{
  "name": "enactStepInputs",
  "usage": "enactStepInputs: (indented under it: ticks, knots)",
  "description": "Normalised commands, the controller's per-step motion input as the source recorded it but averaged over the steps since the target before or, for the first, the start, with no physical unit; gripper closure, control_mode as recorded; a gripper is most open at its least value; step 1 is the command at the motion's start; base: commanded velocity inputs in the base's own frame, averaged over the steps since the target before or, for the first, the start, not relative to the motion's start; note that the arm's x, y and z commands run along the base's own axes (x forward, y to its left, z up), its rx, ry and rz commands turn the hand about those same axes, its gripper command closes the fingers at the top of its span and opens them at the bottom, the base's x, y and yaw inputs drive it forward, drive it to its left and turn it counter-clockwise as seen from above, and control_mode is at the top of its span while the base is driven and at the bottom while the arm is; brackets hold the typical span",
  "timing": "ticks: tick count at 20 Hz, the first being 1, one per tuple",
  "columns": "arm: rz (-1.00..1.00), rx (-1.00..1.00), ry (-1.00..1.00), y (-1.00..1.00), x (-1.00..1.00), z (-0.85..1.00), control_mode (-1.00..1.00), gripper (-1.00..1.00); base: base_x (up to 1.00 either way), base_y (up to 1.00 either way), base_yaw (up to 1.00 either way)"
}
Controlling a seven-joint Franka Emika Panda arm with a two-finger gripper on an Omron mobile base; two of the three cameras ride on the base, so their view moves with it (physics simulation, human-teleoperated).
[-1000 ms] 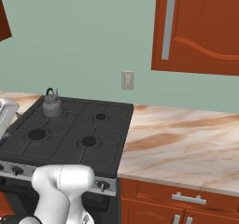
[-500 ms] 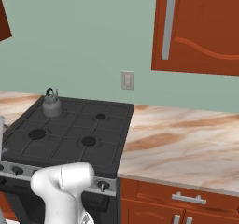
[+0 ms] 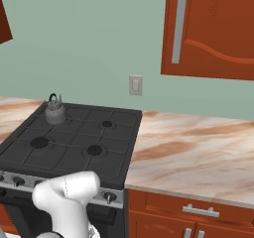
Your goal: Lower the heat of the kettle.
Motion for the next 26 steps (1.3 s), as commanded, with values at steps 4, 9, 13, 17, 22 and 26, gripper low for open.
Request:
enactStepInputs:
  ticks: [4, 9, 13, 17, 22, 26]
  knots:
    - [0.07, -0.37, 0.0, 0.34, -0.12, -0.49, -1.0, -1.0, 0.0, 0.0, 0.0]
    - [0.0, -0.33, 0.0, 0.13, -0.03, -0.46, -1.0, -1.0, 0.0, 0.0, 0.0]
    - [0.0, -0.31, 0.0, 0.12, -0.01, -0.52, -1.0, -1.0, 0.0, 0.0, 0.0]
    - [0.02, -0.28, -0.01, 0.16, -0.02, -0.54, -1.0, -1.0, 0.0, 0.0, 0.0]
    - [0.04, -0.15, -0.12, 0.01, 0.0, -0.41, -1.0, -1.0, 0.0, 0.0, 0.0]
    - [0.06, -0.06, -0.19, 0.0, 0.0, -0.34, -1.0, -1.0, 0.0, 0.0, 0.0]
